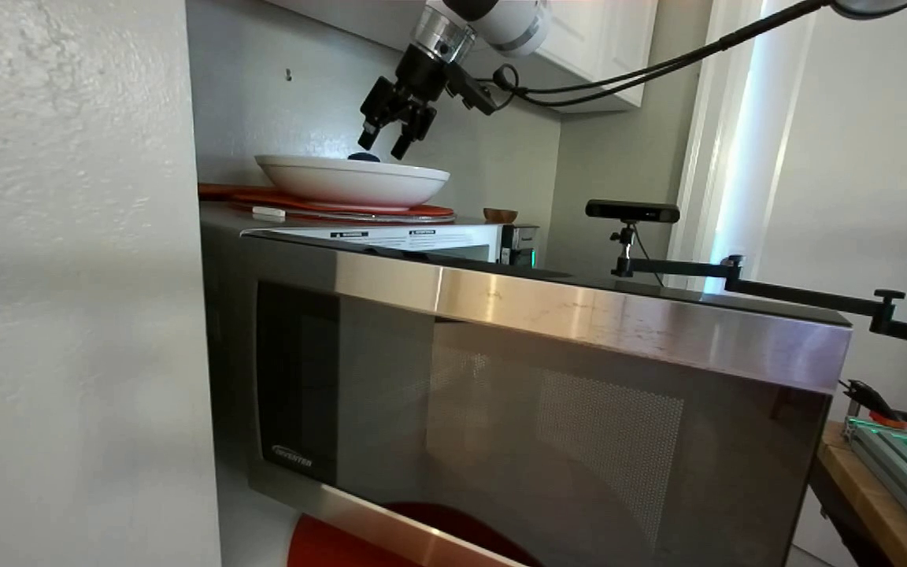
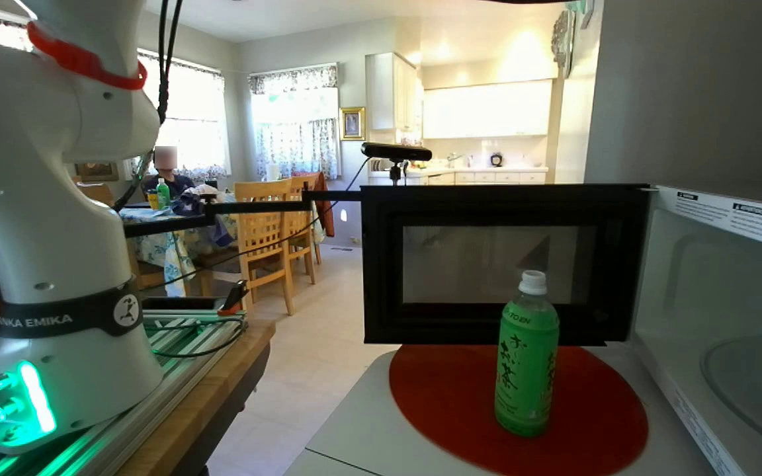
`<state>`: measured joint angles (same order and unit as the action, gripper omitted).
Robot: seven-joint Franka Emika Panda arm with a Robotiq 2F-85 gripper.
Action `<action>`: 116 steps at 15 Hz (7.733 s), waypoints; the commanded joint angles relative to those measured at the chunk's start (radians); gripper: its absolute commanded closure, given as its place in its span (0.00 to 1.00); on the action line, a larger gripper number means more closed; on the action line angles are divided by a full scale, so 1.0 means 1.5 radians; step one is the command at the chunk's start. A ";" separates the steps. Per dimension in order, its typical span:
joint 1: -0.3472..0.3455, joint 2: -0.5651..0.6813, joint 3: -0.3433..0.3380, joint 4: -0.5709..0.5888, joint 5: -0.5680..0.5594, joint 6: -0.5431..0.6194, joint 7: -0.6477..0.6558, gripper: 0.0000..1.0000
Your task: Pick up the salt shaker then put it back inside the bowl
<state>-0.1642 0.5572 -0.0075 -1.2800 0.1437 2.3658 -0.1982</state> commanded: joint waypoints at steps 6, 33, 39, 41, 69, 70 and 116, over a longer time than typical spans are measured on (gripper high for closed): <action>0.001 0.040 0.006 0.021 -0.009 0.079 -0.004 0.00; -0.002 0.065 0.016 0.021 -0.014 0.148 -0.003 0.62; 0.009 0.045 0.005 0.029 -0.027 0.131 0.015 0.62; 0.014 0.028 0.003 0.028 -0.033 0.123 0.020 0.62; -0.001 -0.187 0.205 -0.054 0.216 0.372 -0.339 0.62; -0.004 -0.185 0.211 -0.049 0.221 0.380 -0.349 0.62; 0.198 -0.124 -0.162 -0.086 -0.107 0.716 -0.100 0.62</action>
<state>0.0942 0.3751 -0.2132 -1.3978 -0.0425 3.4363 -0.3334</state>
